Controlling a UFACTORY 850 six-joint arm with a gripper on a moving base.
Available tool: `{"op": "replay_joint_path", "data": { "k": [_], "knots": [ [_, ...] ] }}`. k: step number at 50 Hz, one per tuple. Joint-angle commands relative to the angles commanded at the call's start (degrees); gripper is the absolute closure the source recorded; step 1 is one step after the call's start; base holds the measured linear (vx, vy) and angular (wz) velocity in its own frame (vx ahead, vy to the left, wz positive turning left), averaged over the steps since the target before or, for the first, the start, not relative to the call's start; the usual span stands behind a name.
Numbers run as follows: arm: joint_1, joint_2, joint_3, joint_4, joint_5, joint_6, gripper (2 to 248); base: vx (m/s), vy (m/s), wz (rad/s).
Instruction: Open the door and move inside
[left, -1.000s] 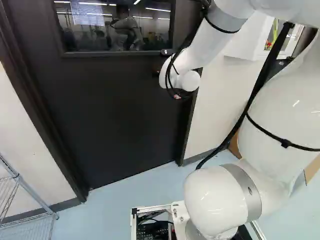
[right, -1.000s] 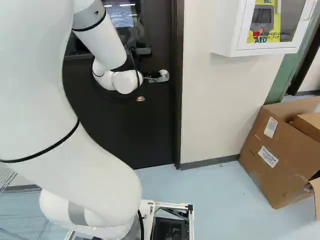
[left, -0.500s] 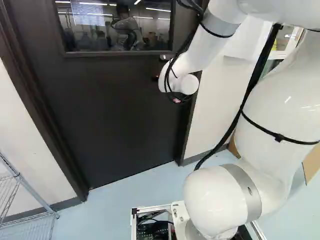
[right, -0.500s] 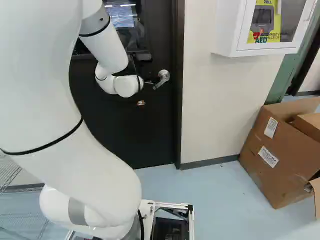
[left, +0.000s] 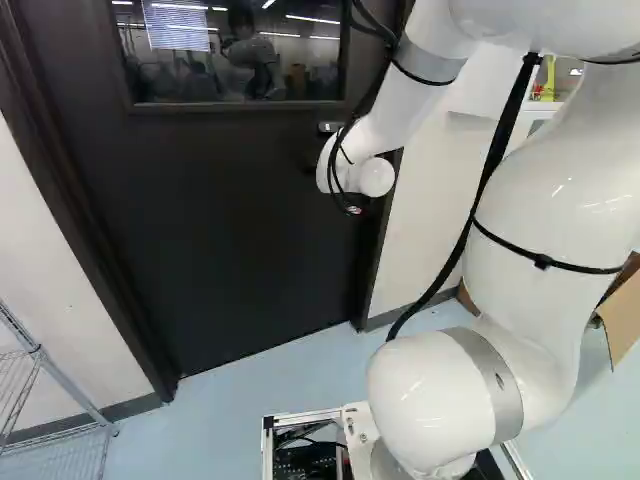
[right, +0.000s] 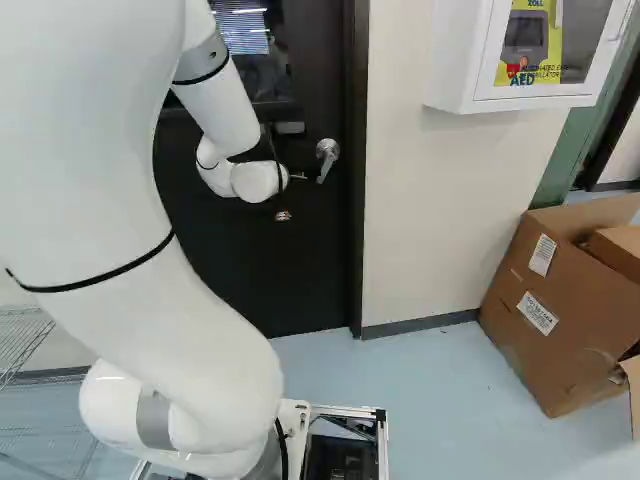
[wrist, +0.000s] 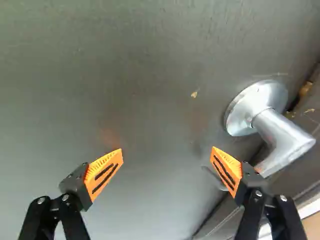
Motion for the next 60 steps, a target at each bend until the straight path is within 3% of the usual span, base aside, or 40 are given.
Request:
{"op": "replay_joint_path", "data": {
  "k": [25, 60],
  "knots": [
    [0.0, -3.07, 0.04, 0.0, 0.0, 0.0, 3, 0.0, 0.0, 0.002],
    [0.0, -3.44, -0.1, -0.15, 1.35, 0.0, 3, 0.0, 0.0, 0.0]
  ]
}}
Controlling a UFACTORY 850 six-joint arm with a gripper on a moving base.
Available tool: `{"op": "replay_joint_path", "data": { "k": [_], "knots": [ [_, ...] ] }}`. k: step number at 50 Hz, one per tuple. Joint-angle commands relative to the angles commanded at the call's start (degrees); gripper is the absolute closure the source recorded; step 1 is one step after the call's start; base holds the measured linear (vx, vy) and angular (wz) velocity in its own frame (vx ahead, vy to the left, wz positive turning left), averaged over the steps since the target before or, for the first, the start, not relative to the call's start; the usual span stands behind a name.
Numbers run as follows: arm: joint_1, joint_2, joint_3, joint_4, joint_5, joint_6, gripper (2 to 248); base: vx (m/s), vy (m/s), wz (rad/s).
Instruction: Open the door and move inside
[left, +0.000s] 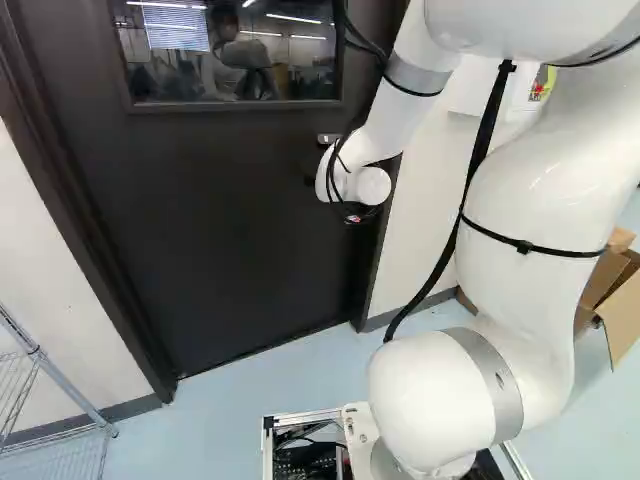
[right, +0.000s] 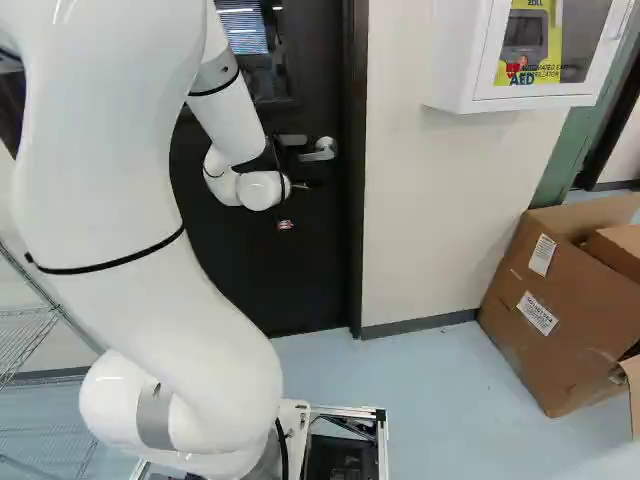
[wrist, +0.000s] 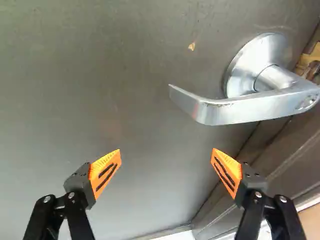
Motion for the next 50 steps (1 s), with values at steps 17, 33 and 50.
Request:
{"op": "replay_joint_path", "data": {
  "k": [17, 33, 50],
  "knots": [
    [-0.06, -1.69, -1.85, -1.16, 1.1, 0.0, 3, 0.0, 0.0, 0.0],
    [-0.16, -4.78, -5.33, -2.0, 1.53, 0.0, 3, 0.0, 0.0, 0.0],
    [0.05, -8.73, -9.9, -2.0, 1.53, 0.0, 3, 0.0, 0.0, 0.0]
  ]
}}
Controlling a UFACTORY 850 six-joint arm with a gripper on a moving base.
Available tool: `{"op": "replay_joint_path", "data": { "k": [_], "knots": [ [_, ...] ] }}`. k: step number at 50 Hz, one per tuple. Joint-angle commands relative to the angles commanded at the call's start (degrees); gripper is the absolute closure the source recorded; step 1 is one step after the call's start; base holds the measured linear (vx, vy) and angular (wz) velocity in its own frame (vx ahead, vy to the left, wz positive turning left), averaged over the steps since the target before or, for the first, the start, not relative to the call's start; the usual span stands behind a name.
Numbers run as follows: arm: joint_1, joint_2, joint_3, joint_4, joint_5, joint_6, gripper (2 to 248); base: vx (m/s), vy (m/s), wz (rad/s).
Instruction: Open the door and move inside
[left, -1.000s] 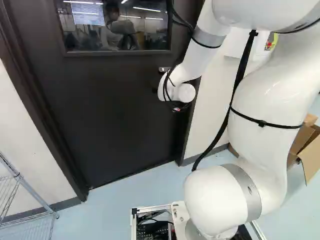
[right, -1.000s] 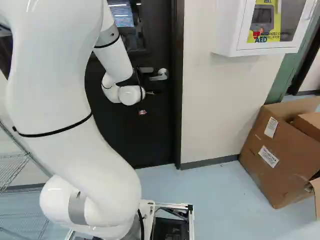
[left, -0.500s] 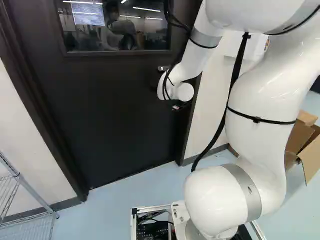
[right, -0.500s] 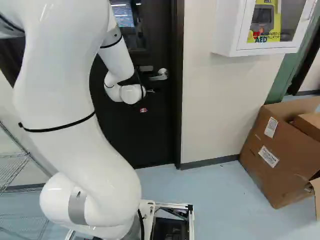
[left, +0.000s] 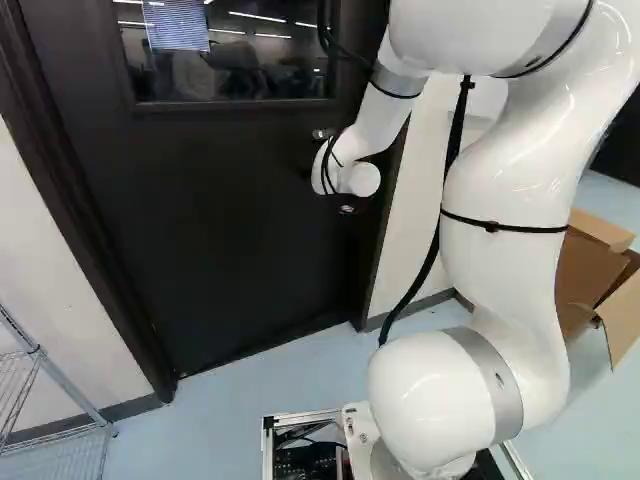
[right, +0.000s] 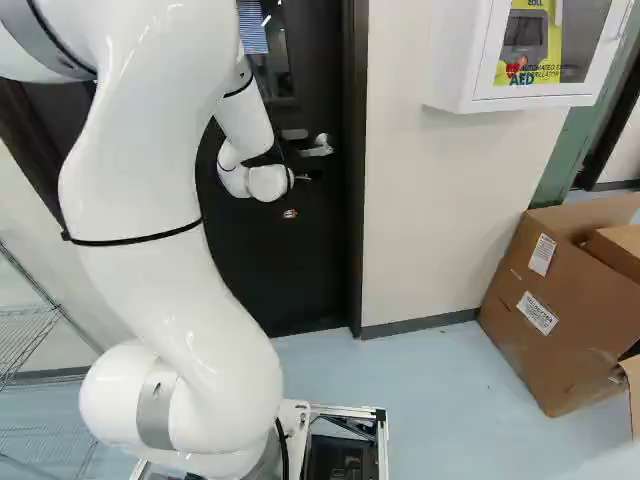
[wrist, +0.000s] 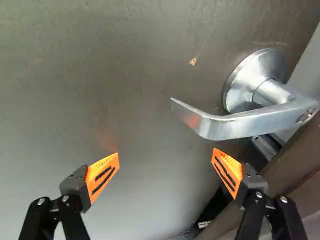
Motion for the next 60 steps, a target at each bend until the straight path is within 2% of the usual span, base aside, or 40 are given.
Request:
{"op": "replay_joint_path", "data": {
  "k": [51, 60],
  "knots": [
    [2.04, -13.15, -16.24, 0.03, 0.0, 0.0, 3, 0.0, 0.0, 0.0],
    [2.39, -15.5, -19.29, 3.18, 0.0, 0.0, 3, 0.0, 0.0, 0.0]
  ]
}}
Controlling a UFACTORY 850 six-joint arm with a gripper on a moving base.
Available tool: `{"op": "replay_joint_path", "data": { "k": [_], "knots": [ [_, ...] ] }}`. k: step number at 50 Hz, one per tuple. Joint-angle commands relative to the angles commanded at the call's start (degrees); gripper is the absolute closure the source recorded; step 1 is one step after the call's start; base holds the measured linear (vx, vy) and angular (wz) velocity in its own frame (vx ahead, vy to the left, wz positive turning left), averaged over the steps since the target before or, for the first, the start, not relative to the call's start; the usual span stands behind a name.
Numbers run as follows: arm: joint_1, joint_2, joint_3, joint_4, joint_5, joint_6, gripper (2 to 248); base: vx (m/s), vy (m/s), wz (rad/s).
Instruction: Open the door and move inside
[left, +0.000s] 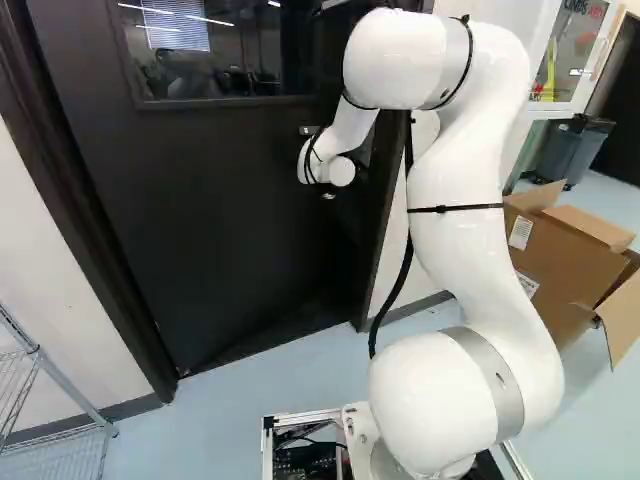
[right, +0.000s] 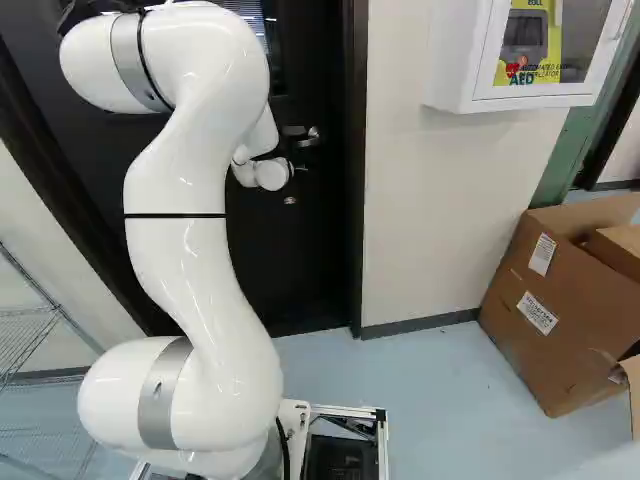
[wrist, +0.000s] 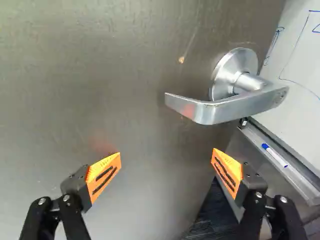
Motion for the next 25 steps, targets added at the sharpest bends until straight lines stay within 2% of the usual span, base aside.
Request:
{"op": "replay_joint_path", "data": {
  "k": [13, 21, 25],
  "knots": [
    [0.43, -2.95, -3.89, 7.5, 0.0, 0.0, 3, 0.0, 0.0, 0.0],
    [0.7, -2.02, -2.66, 12.16, 0.0, 0.0, 3, 0.0, 0.0, 0.0],
    [0.87, -1.09, -1.43, 13.34, 0.0, 0.0, 3, 0.0, 0.0, 0.0]
  ]
}}
